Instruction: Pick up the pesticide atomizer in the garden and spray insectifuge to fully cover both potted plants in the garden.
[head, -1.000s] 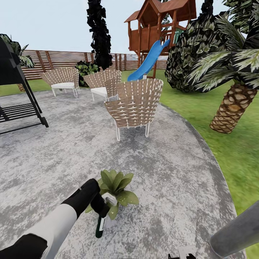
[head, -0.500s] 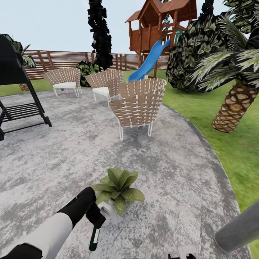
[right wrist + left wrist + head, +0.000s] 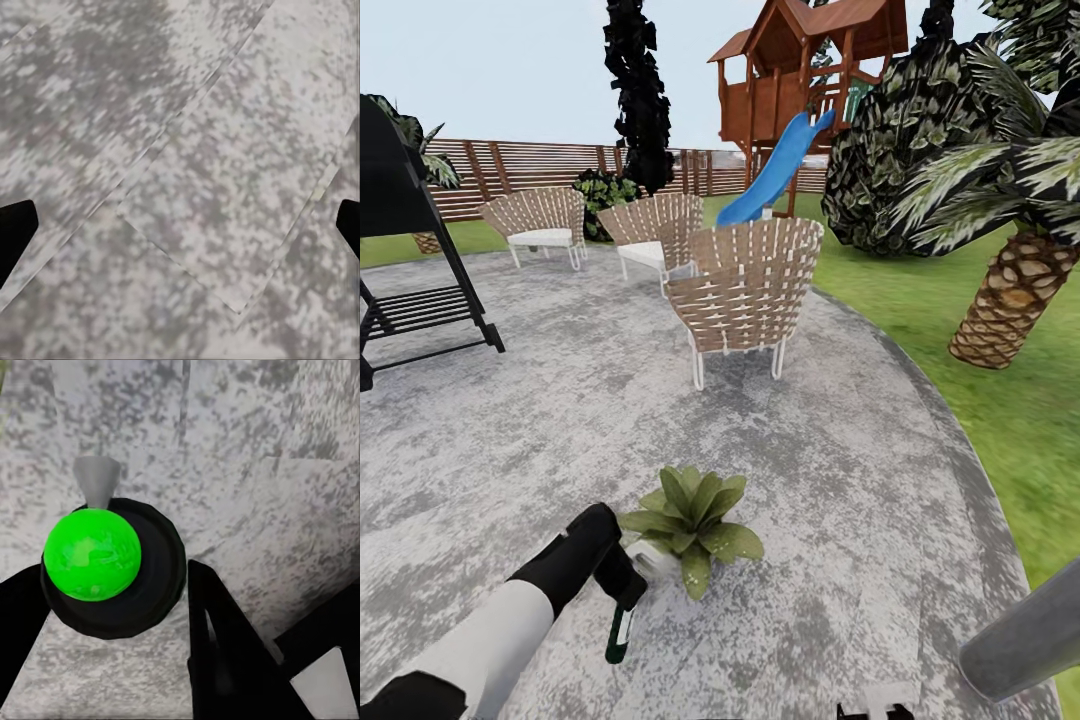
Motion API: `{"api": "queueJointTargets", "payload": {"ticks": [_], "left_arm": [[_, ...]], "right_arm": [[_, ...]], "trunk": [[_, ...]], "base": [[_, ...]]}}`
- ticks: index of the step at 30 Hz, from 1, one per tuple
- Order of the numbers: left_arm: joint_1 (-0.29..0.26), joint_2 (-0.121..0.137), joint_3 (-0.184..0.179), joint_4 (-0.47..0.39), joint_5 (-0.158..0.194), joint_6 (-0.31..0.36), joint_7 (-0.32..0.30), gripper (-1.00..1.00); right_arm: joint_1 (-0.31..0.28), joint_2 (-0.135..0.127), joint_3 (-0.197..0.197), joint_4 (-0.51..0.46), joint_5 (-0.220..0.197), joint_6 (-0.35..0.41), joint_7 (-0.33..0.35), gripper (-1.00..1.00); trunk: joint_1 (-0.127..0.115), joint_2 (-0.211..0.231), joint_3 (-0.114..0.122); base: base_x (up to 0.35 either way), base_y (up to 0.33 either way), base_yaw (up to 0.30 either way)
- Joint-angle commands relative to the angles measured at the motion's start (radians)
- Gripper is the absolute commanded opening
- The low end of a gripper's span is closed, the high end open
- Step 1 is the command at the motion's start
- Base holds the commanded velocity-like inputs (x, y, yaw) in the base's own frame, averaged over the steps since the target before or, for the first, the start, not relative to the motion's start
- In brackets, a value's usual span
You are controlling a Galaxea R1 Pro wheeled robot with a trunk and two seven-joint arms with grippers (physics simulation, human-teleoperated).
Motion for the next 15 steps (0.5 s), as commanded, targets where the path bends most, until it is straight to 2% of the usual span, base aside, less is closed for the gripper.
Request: {"api": "queueJointTargets", "payload": {"ticks": [1, 3, 7, 9, 15], "left_arm": [[-0.005, 0.020, -0.002, -0.002, -0.003, 0.005, -0.015, -1.00], [-0.007, 0.024, -0.003, -0.002, -0.002, 0.005, -0.016, -1.00], [0.001, 0.002, -0.001, -0.003, -0.003, 0.003, -0.010, -1.00], [0.005, -0.001, -0.001, 0.000, -0.003, -0.001, -0.009, -1.00], [0.009, 0.003, -0.001, 0.005, -0.002, -0.005, -0.006, -1.00]], "right_arm": [[0.000, -0.003, 0.008, -0.001, -0.010, -0.004, -0.002, 1.00], [0.000, -0.013, 0.009, -0.002, -0.010, -0.004, -0.002, 1.00], [0.000, -0.017, 0.009, -0.003, -0.010, -0.006, -0.002, 1.00], [0.000, -0.017, 0.009, -0.003, -0.010, -0.006, -0.002, 1.00], [0.000, -0.017, 0.010, -0.003, -0.010, -0.006, -0.002, 1.00]], "trunk": [[0.000, 0.000, -0.001], [0.000, 0.000, -0.001], [0.000, 0.000, -0.001], [0.000, 0.000, -0.001], [0.000, 0.000, -0.001]], "base": [[0.000, 0.000, 0.000], [0.000, 0.000, 0.000], [0.000, 0.000, 0.000], [0.000, 0.000, 0.000], [0.000, 0.000, 0.000]]}}
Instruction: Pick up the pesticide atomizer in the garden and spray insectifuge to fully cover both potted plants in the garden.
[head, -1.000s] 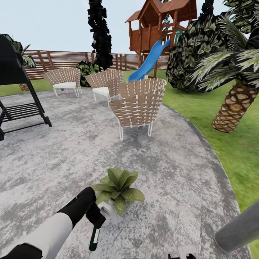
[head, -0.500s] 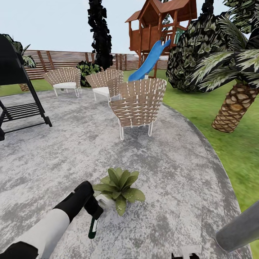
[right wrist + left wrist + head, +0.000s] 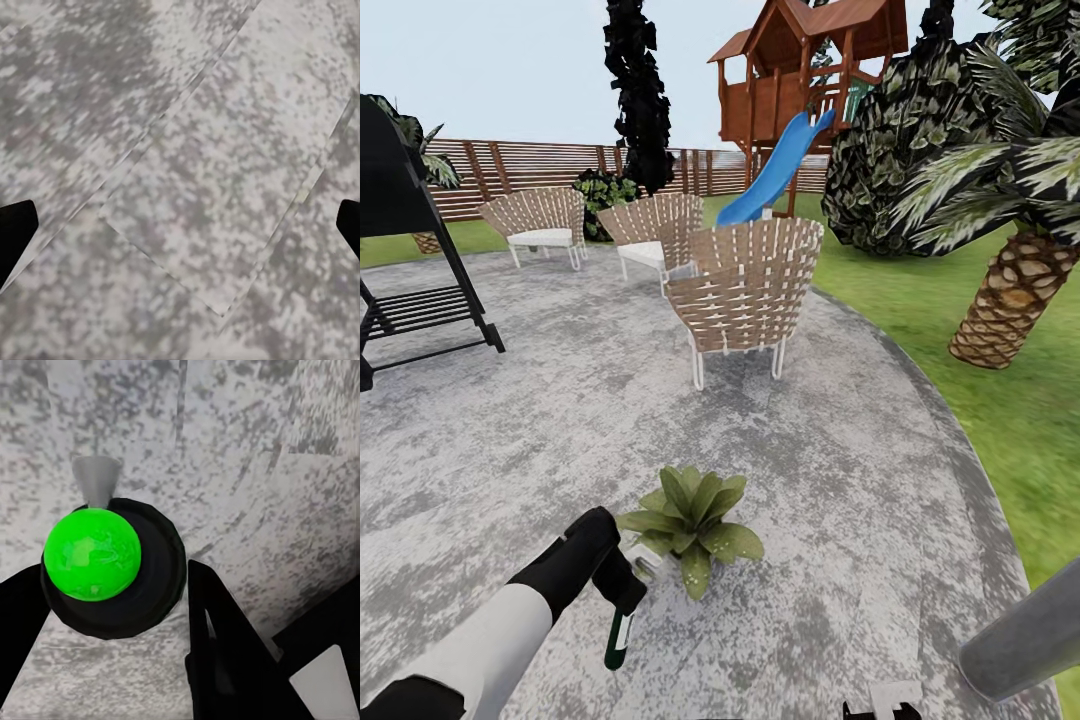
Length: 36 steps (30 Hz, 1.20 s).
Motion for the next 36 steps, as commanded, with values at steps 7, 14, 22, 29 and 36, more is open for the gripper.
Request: {"api": "queueJointTargets", "payload": {"ticks": [7, 14, 22, 29, 36], "left_arm": [[-0.001, 0.008, 0.000, -0.009, -0.008, 0.005, -0.010, -1.00], [-0.013, 0.000, 0.059, -0.037, -0.010, 0.003, -0.010, -1.00], [-0.011, -0.001, 0.069, -0.089, -0.013, 0.004, -0.009, -1.00], [-0.002, -0.002, 0.062, -0.082, -0.018, 0.002, -0.007, -1.00], [0.002, 0.007, 0.063, -0.074, -0.019, 0.002, -0.001, -1.00]], "right_arm": [[0.000, 0.000, 0.008, 0.000, -0.009, -0.003, -0.002, 1.00], [0.000, 0.000, 0.010, 0.000, -0.009, -0.003, -0.002, 1.00], [0.000, 0.000, 0.008, -0.001, -0.009, -0.003, -0.002, 1.00], [0.000, 0.000, 0.008, -0.001, -0.009, -0.003, -0.002, 1.00], [0.000, 0.000, 0.008, -0.001, -0.009, -0.003, -0.002, 1.00]], "trunk": [[0.002, -0.002, -0.024], [0.002, -0.002, -0.024], [0.002, -0.002, -0.024], [0.002, -0.002, -0.024], [0.002, -0.002, -0.024]], "base": [[0.000, 0.000, 0.000], [0.000, 0.000, 0.000], [0.043, 0.201, -0.056], [0.068, 0.083, -0.259], [-0.121, 0.031, -0.019]]}}
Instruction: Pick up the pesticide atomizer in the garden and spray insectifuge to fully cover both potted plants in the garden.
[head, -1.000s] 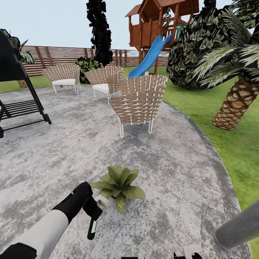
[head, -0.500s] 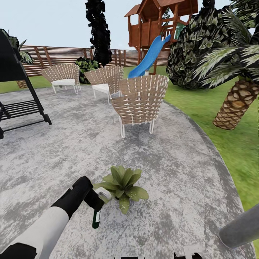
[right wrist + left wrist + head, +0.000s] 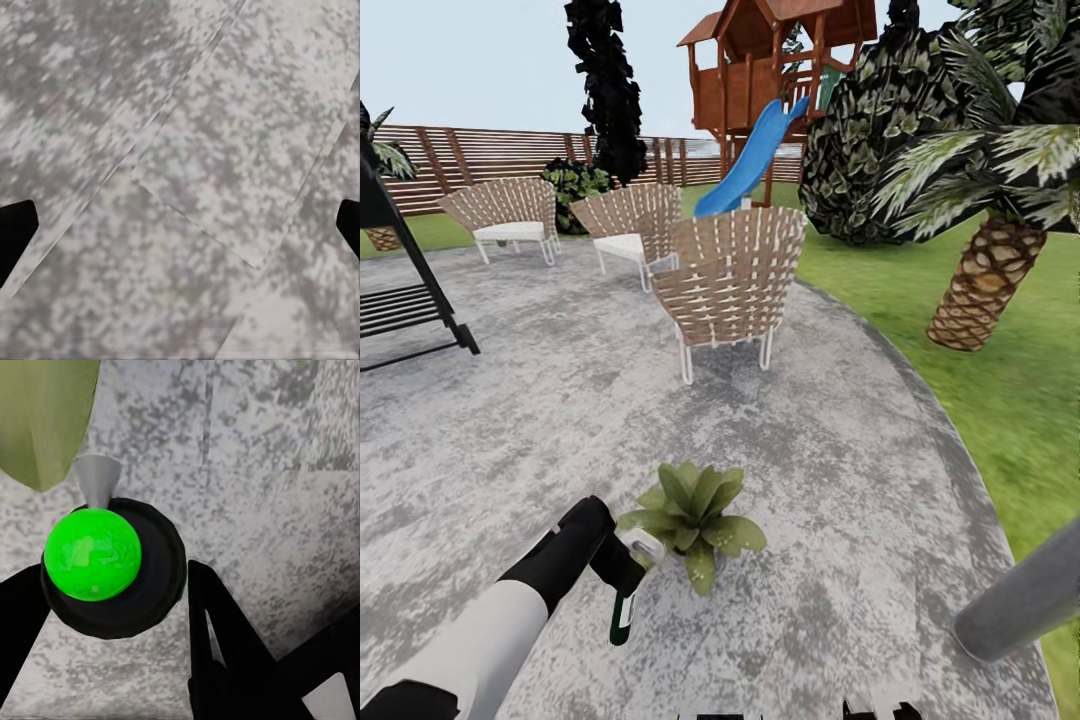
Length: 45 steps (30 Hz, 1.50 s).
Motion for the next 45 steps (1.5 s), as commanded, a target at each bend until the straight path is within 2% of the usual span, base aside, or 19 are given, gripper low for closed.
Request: {"api": "queueJointTargets", "payload": {"ticks": [1, 10, 20, 29, 31, 34, 38, 42, 45], "left_arm": [[0.000, 0.000, -0.003, -0.002, -0.010, 0.002, -0.009, -1.00], [0.000, -0.008, -0.006, 0.000, -0.009, 0.002, -0.008, -1.00], [0.000, -0.008, -0.009, -0.001, -0.007, 0.003, -0.014, -1.00], [-0.019, 0.000, -0.011, 0.000, -0.001, 0.018, -0.037, -1.00], [-0.019, 0.000, -0.011, -0.001, -0.002, 0.018, -0.052, -1.00], [-0.024, -0.002, -0.013, -0.002, -0.011, 0.017, -0.113, -1.00], [-0.049, 0.000, -0.014, -0.001, -0.013, 0.018, -0.136, -1.00], [-0.053, -0.007, -0.017, 0.008, -0.014, 0.018, -0.143, -1.00], [-0.054, -0.003, -0.018, 0.013, -0.014, 0.019, -0.144, -1.00]], "right_arm": [[0.000, 0.000, 0.009, 0.001, -0.009, -0.003, -0.002, 1.00], [0.000, 0.000, 0.009, 0.000, -0.009, -0.001, -0.002, 1.00], [0.000, 0.000, 0.010, 0.000, -0.009, -0.001, -0.002, 1.00], [0.000, 0.000, 0.009, 0.001, -0.009, -0.003, -0.002, 1.00], [0.000, 0.000, 0.009, 0.001, -0.009, -0.003, -0.002, 1.00], [0.000, 0.000, 0.010, 0.001, -0.009, -0.003, -0.002, 1.00], [0.000, 0.000, 0.010, 0.001, -0.009, -0.003, -0.002, 1.00], [0.000, 0.000, 0.009, 0.001, -0.009, -0.002, -0.002, 1.00], [0.000, 0.000, 0.009, 0.001, -0.009, -0.002, -0.002, 1.00]], "trunk": [[-0.001, 0.000, -0.001], [-0.001, 0.000, -0.001], [-0.001, 0.000, -0.001], [-0.001, 0.000, -0.001], [-0.001, 0.000, -0.001], [-0.001, 0.000, -0.001], [-0.001, 0.000, -0.001], [-0.001, 0.000, -0.001], [-0.001, 0.000, -0.001]], "base": [[-0.268, 0.177, -0.001], [0.013, 0.248, 0.000], [0.008, 0.011, -0.220], [0.000, 0.000, -0.028], [0.000, 0.000, 0.000], [0.000, 0.000, 0.000], [0.000, 0.002, 0.000], [0.120, 0.155, 0.000], [0.067, 0.070, -0.071]]}}
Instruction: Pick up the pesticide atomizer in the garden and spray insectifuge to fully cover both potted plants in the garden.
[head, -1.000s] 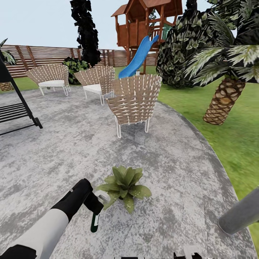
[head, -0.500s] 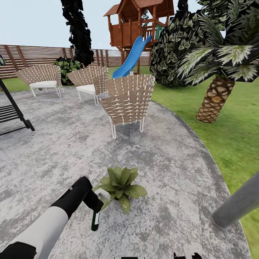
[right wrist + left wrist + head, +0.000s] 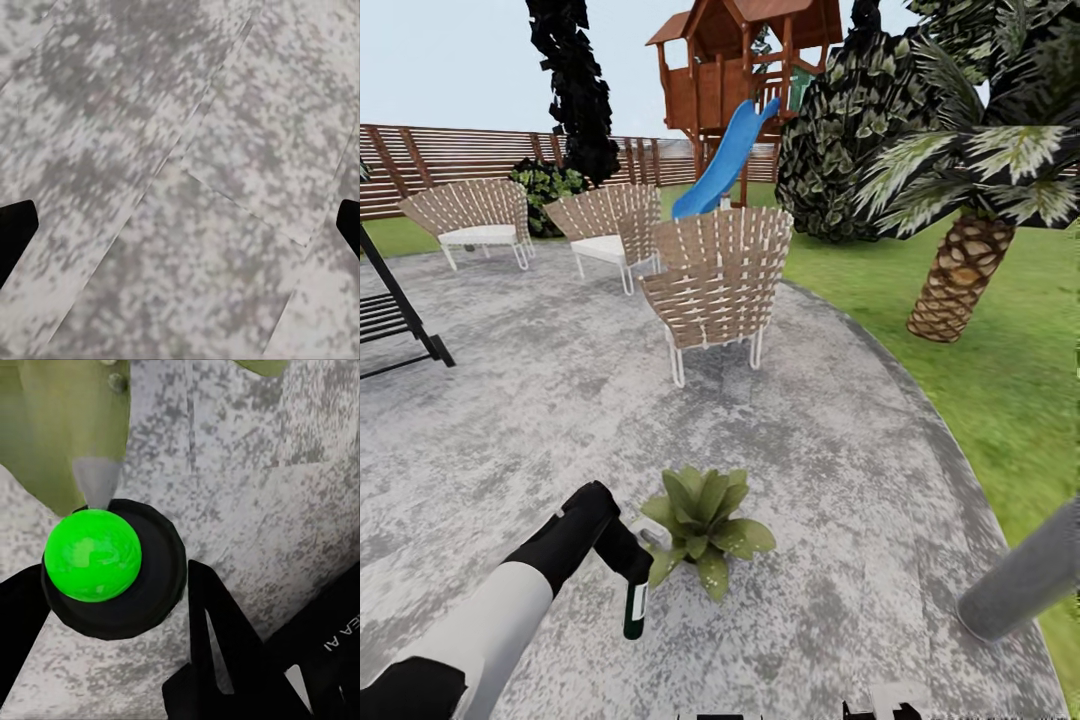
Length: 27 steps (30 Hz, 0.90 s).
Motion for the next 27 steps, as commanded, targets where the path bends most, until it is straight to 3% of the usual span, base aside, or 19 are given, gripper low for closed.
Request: {"api": "queueJointTargets", "payload": {"ticks": [1, 8, 18, 27], "left_arm": [[0.000, 0.001, -0.002, -0.001, -0.008, 0.005, -0.012, -1.00], [-0.020, 0.006, -0.061, -0.003, -0.011, 0.005, -0.098, -1.00], [-0.019, 0.006, -0.065, 0.002, -0.010, 0.005, -0.106, -1.00], [-0.023, -0.004, -0.067, 0.005, -0.010, 0.005, -0.106, -1.00]], "right_arm": [[0.000, 0.001, 0.009, 0.000, -0.009, -0.003, -0.002, 1.00], [0.000, 0.001, 0.010, 0.000, -0.010, -0.003, -0.002, 1.00], [0.000, 0.001, 0.010, 0.000, -0.009, -0.002, -0.002, 1.00], [0.000, 0.001, 0.010, 0.000, -0.009, -0.002, -0.002, 1.00]], "trunk": [[0.000, 0.000, -0.001], [0.000, 0.000, -0.001], [0.000, 0.000, -0.001], [0.000, 0.000, -0.001]], "base": [[0.004, 0.004, -0.278], [0.001, 0.001, -0.209], [-0.073, 0.116, -0.006], [0.116, 0.220, 0.000]]}}
